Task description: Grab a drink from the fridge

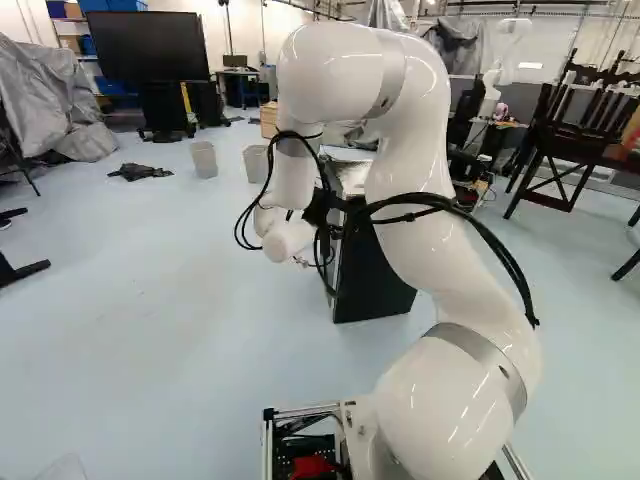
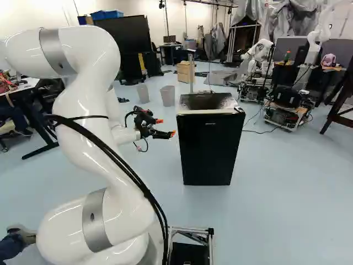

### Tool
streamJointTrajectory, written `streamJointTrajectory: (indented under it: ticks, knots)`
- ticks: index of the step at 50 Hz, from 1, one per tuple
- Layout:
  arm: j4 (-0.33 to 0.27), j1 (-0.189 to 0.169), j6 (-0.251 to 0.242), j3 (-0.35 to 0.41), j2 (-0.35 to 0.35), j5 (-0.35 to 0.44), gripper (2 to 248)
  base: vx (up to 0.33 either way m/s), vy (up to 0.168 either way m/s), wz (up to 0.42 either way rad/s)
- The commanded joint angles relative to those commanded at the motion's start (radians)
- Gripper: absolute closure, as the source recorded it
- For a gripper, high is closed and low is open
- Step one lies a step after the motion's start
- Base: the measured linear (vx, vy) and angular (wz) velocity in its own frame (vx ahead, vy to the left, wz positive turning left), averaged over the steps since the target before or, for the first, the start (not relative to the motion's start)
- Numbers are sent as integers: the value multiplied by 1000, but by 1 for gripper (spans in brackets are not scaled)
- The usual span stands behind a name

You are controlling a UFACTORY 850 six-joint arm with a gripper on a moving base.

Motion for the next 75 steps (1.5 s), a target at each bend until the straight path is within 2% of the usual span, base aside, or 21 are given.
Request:
streamJointTrajectory:
  ticks: [23,59,75]
  knots:
    - [0,-34,0,-36,-21,0,3,0,0,0]
    - [0,-90,0,-44,-26,0,3,0,0,0]
    - [0,-104,0,-47,-27,6,3,0,0,0]
